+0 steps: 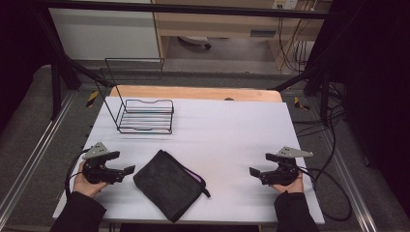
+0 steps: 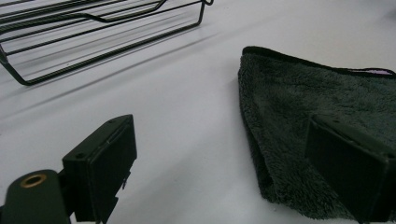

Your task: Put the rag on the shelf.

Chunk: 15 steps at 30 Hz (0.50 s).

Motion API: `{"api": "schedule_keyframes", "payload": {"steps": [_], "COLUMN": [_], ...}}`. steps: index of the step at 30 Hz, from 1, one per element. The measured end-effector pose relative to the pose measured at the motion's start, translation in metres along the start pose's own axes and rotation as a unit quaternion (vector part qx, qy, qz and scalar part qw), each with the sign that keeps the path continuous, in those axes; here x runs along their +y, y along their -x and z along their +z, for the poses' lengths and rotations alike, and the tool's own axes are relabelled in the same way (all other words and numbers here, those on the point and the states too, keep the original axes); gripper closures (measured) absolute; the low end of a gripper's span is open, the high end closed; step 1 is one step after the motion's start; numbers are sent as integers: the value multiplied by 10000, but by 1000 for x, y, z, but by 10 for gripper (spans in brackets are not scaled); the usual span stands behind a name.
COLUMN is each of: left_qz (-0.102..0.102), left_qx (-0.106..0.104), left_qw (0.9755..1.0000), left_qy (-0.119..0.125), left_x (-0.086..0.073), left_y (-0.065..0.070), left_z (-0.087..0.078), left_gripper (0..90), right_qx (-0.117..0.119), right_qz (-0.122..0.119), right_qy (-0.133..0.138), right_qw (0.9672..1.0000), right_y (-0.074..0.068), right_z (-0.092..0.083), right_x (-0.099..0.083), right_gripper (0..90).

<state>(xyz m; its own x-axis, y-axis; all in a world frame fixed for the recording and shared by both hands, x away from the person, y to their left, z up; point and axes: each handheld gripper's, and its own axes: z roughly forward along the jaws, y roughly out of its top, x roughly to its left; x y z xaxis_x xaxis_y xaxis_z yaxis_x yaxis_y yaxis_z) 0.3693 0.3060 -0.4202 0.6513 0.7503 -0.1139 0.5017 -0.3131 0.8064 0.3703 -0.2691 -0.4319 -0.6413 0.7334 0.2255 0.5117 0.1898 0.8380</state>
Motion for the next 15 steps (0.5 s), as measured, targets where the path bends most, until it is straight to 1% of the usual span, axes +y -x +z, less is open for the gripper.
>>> {"api": "schedule_keyframes", "payload": {"steps": [7,11,15], "left_qz": [-86,-70,-152], "left_qx": [8,-6,-8], "left_qw": [10000,10000,9998], "left_qy": [-27,-46,-115], "left_x": [1,3,5], "left_y": [2,6,12], "left_z": [0,-1,-1], "left_gripper": [107,121,136], "right_qx": [-18,-28,-37], "right_qz": [6,-1,-20], "right_qy": [18,-32,-40], "right_qw": [10000,10000,10000], "right_y": [0,-1,-2], "right_z": [-1,0,1], "right_x": [0,0,1], "right_gripper": [8,8,8]}}
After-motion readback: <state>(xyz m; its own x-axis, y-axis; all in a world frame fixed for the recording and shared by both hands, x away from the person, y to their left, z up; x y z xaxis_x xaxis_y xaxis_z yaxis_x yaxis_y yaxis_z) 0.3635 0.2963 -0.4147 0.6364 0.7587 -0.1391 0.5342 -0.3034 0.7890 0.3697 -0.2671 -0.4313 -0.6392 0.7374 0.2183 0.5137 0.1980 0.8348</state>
